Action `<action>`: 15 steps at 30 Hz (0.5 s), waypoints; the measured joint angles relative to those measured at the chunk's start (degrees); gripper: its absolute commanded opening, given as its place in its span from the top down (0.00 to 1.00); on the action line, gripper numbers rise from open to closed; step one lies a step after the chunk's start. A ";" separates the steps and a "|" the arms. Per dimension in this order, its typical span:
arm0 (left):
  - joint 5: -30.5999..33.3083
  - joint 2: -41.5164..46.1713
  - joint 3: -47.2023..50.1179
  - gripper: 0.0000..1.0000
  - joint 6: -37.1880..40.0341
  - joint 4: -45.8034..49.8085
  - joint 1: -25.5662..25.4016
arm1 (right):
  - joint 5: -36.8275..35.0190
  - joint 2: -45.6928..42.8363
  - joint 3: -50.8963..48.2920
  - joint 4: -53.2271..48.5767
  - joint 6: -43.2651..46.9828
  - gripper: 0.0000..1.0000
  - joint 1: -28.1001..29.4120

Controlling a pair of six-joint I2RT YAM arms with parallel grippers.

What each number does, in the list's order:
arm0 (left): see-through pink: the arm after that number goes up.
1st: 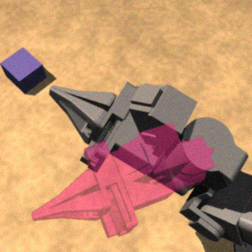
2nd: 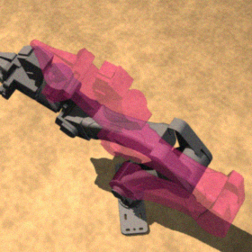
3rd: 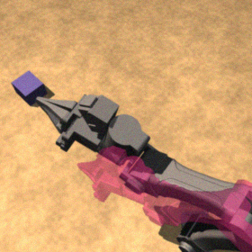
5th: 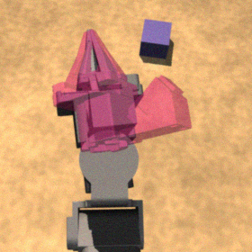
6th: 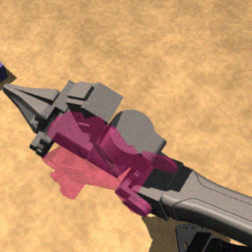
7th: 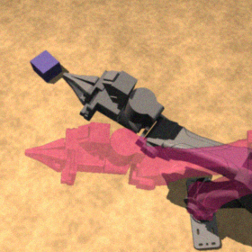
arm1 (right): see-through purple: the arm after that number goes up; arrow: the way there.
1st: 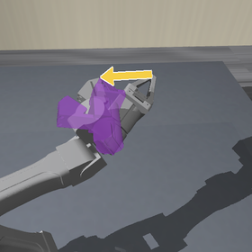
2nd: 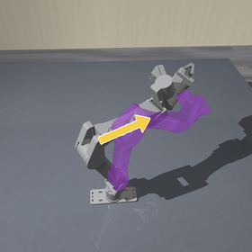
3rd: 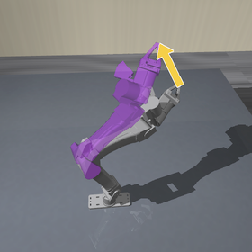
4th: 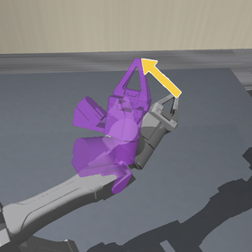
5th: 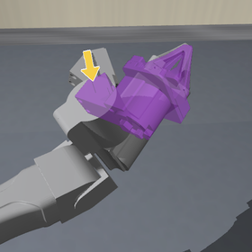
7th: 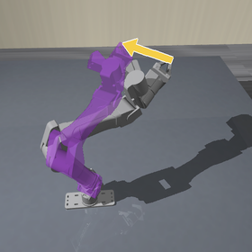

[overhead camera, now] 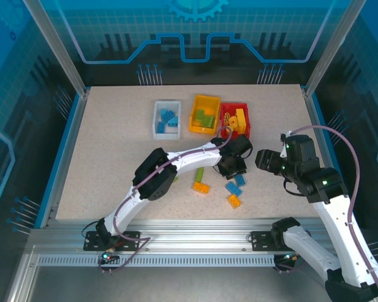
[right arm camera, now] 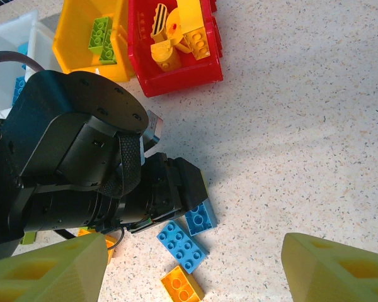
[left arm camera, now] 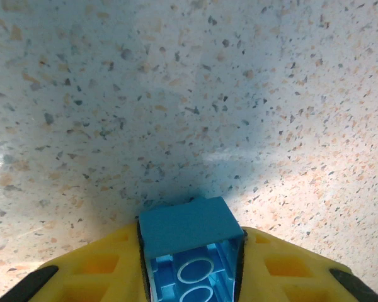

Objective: Sort the legos into containers by color

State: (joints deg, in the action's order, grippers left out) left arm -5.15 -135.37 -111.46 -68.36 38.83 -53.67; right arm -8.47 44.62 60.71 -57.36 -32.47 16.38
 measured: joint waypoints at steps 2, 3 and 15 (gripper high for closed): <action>0.94 0.57 0.59 0.69 0.90 -0.11 0.00 | 0.68 0.00 0.02 0.11 0.52 0.27 -0.02; 1.46 0.98 0.94 0.69 1.27 -0.09 0.07 | 1.53 0.00 0.00 0.44 0.92 0.27 -0.04; 7.72 22.95 10.43 0.69 11.76 1.29 13.14 | 17.38 4.63 2.10 10.43 11.69 0.28 8.04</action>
State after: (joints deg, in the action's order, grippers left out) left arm 2.57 -112.42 -101.03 -56.60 40.12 -40.53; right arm 8.91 49.25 62.81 -46.94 -20.78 24.43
